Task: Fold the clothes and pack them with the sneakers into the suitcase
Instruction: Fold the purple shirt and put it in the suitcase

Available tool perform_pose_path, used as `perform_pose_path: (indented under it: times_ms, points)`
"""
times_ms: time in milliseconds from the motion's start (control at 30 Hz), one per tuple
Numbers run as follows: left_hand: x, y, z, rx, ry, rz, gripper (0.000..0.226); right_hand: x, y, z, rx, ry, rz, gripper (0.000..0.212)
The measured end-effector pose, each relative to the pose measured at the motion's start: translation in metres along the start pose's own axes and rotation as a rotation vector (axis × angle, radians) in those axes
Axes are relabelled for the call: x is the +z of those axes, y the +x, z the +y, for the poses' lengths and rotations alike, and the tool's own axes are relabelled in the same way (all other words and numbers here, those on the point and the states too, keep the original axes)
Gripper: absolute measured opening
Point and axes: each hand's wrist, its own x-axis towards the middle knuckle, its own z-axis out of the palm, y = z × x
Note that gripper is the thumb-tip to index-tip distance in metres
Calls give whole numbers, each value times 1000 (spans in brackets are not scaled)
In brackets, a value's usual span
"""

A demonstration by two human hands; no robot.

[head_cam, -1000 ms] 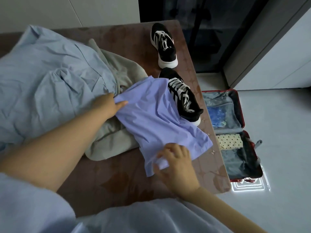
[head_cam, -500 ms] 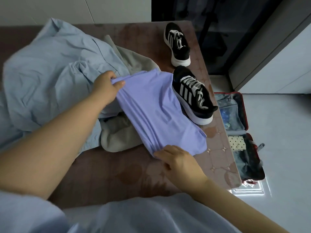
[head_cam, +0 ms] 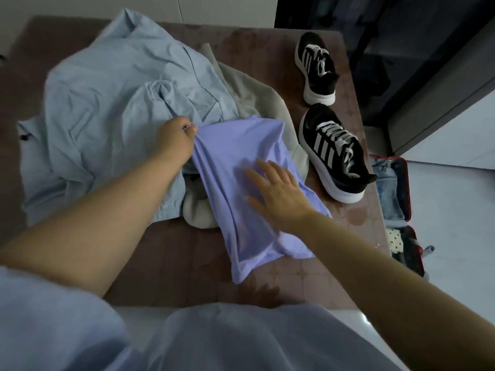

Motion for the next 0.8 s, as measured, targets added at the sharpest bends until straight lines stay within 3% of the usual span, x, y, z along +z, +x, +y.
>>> perform_pose_path:
  times_ms: [100, 200, 333, 400, 467, 533, 600, 667, 733, 800]
  points:
    - [-5, 8, 3, 27, -48, 52, 24, 0, 16, 40, 224, -68, -266, 68]
    - [-8, 15, 2, 34, -87, 23, 20, -11, 22, 64, 288, -79, -182, 70]
    - [-2, 14, 1, -24, -150, -70, 12, -30, 53, 63, 199, 1, -18, 69]
    - [1, 11, 2, -88, -250, -110, 12, -39, 79, 59, 127, -9, -15, 78]
    - [2, 9, 2, -163, -342, -132, 13, -47, 107, 54, 40, -51, -84, 90]
    - [2, 5, 0, -225, -455, -170, 34, -51, 133, 49, -72, -145, -199, 103]
    - [2, 1, -4, -213, -420, -234, 64, -49, 155, 49, -169, -227, -312, 116]
    - [3, -4, -4, -136, -316, -241, 74, -44, 173, 51, -212, -260, -403, 123]
    - [4, -5, -4, -74, -320, -178, 70, -41, 186, 50, -248, -286, -441, 120]
    - [0, -8, -4, -62, -355, -134, 63, -47, 192, 44, -295, -357, -450, 99]
